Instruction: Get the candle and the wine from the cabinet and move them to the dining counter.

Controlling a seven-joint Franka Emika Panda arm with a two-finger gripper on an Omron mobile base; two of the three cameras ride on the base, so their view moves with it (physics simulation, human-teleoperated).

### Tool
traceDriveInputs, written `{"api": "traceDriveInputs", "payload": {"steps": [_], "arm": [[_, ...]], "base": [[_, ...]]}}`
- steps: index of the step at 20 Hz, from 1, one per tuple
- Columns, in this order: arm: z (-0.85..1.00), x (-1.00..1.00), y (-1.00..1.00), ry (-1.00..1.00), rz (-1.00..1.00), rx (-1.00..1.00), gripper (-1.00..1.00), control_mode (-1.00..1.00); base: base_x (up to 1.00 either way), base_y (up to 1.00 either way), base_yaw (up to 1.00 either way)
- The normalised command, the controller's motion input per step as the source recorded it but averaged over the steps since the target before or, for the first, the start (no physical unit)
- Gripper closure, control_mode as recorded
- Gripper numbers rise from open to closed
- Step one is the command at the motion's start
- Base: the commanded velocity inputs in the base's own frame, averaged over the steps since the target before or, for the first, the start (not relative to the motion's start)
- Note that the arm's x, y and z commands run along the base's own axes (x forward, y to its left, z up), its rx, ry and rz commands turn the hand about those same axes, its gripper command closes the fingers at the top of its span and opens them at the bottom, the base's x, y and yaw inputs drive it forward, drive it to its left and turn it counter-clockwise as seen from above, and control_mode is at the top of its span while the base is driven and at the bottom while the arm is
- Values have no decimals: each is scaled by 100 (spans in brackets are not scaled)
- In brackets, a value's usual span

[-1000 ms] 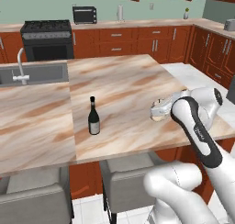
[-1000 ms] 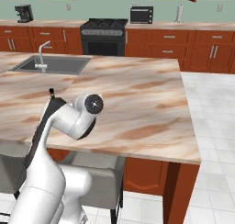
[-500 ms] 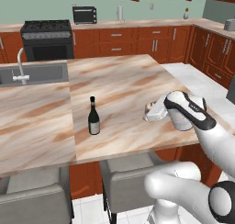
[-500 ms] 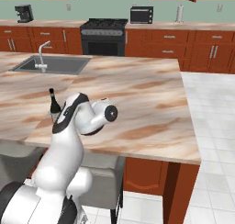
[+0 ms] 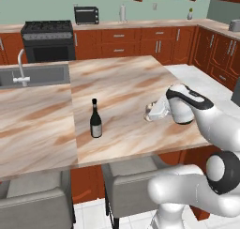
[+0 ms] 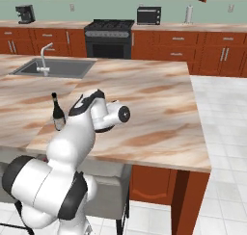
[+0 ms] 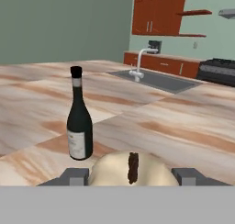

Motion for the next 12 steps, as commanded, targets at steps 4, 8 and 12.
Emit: {"api": "traceDriveInputs", "payload": {"steps": [4,8,12], "arm": [[-4,44,0,7,1,0,100,-100],[-19,26,0,0,1,0,100,-100],[-32,10,0,-1,1,0,100,-100]], "base": [[0,0,0],[0,0,0],[0,0,0]]}}
